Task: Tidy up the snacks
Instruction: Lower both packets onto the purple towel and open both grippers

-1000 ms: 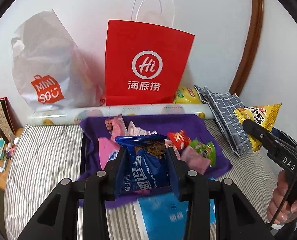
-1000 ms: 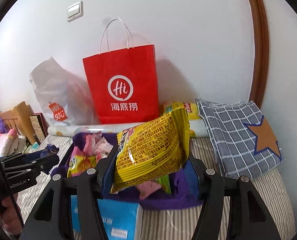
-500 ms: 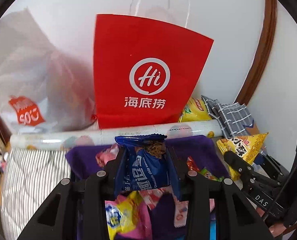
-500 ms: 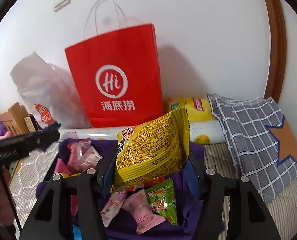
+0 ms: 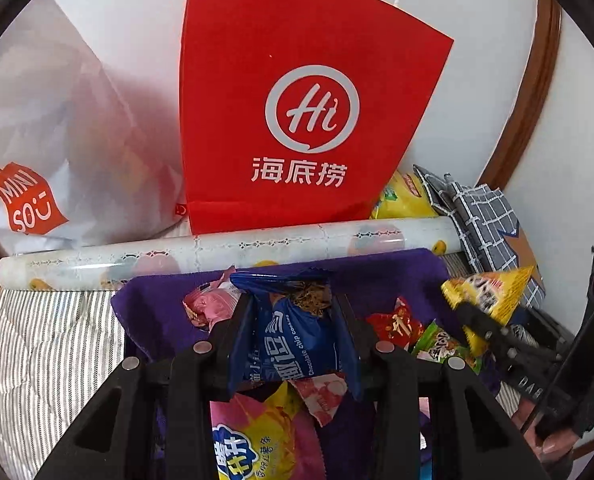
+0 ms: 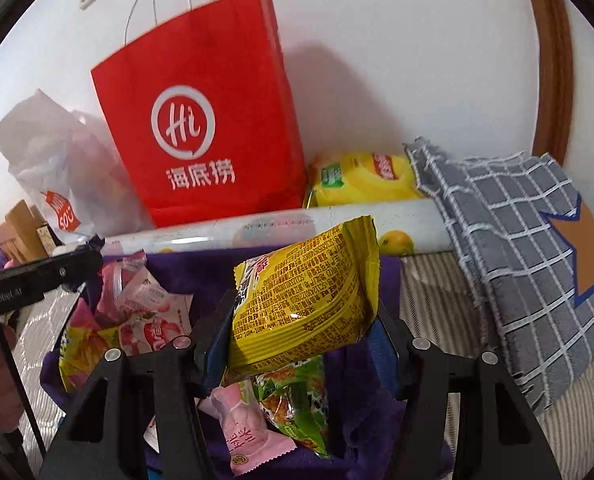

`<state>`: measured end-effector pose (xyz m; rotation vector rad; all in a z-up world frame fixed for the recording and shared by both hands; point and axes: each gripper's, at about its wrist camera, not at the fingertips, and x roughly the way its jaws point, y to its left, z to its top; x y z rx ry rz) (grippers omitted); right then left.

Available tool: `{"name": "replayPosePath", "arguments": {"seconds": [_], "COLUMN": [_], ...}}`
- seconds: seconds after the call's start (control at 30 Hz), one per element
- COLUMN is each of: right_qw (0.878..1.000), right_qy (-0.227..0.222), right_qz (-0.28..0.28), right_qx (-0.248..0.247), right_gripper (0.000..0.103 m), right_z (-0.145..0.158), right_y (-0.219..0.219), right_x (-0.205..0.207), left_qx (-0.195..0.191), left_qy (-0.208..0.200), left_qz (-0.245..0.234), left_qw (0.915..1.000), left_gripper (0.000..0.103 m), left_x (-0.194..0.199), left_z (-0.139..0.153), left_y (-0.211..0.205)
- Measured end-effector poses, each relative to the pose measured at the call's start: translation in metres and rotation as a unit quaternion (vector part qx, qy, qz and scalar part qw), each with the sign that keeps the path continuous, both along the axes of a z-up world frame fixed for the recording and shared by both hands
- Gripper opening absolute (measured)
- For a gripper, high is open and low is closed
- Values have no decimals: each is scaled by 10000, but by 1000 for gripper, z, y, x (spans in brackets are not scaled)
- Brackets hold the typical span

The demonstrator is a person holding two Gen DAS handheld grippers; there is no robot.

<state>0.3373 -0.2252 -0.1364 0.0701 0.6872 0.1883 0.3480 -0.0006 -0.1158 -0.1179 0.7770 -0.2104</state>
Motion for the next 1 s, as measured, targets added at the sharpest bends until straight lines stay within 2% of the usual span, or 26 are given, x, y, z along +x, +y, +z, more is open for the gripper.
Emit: {"name": "replayPosePath", "arguments": {"seconds": [0.33, 0.7, 1.0], "right_qw": [9991, 9987, 9992], "right_qy": [184, 4, -85], "right_qz": [325, 499, 393], "right_qx": [-224, -100, -91], "right_gripper": [62, 68, 68], "right_z": [-15, -12, -8], "right_y": [19, 23, 19], "right_x": [1, -10, -13], "left_qx": [-138, -38, 80], "left_qy": [213, 466, 643], "left_qz": [-116, -203, -346], "left_qw": [9996, 9987, 9973], "left_gripper": [37, 37, 38], "left_x": [3, 9, 10], "left_z": [-5, -17, -28], "left_y": [-2, -11, -22]}}
